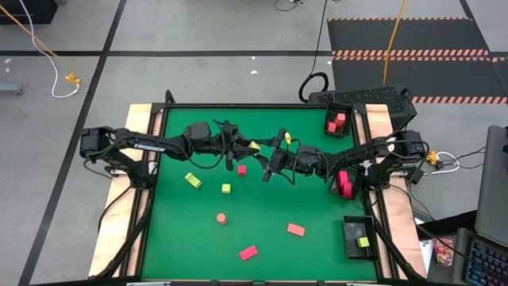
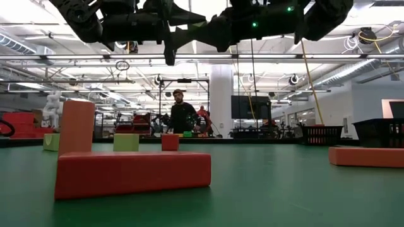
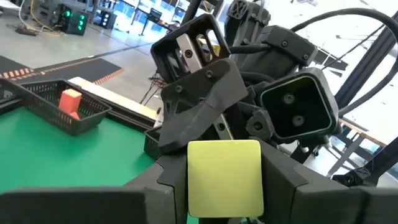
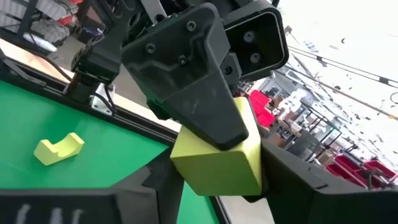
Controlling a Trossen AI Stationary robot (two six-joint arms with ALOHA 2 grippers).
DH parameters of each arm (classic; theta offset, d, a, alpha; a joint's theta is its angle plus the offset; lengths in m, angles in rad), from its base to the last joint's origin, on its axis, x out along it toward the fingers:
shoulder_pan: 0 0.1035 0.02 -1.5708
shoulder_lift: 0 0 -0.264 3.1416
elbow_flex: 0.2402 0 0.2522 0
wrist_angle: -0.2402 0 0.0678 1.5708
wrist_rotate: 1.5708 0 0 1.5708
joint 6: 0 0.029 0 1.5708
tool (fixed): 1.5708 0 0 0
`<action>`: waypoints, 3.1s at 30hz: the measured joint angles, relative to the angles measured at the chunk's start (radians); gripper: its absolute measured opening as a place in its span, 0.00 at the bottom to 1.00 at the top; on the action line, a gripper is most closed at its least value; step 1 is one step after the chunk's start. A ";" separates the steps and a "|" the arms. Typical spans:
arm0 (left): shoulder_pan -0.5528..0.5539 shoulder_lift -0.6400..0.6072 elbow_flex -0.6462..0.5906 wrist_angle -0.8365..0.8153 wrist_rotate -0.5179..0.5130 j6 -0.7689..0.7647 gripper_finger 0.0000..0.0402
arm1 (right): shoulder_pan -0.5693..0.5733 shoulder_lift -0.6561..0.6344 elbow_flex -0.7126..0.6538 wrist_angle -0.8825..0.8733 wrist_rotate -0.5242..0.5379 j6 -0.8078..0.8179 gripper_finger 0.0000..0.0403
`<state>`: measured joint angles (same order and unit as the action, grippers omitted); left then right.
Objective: Sort & place blocks by color
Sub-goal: Put the top yellow block into the bottom right black bin, then put the right orange block into the top right black bin
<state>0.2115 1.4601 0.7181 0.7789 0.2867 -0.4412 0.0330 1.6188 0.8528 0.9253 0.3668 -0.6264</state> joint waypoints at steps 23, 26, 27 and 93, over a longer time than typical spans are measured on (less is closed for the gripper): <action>0.016 -0.012 -0.003 -0.040 0.136 0.033 0.60 | 0.061 -0.080 0.004 -0.279 0.078 0.112 0.32; 0.017 -0.024 -0.003 -0.043 0.144 0.041 0.62 | 0.080 -0.119 0.005 -0.364 0.084 0.152 0.32; 0.017 -0.033 -0.003 -0.050 0.144 0.046 0.62 | 0.086 -0.132 0.005 -0.390 0.085 0.165 0.32; 0.147 -0.550 -0.001 -0.797 0.017 0.310 0.62 | 0.428 -0.531 -0.158 -1.438 -0.949 2.117 0.43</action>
<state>0.3588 0.9104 0.7174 -0.0184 0.3039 -0.1312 0.4610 1.0873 0.6949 -0.5130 -0.5819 1.4908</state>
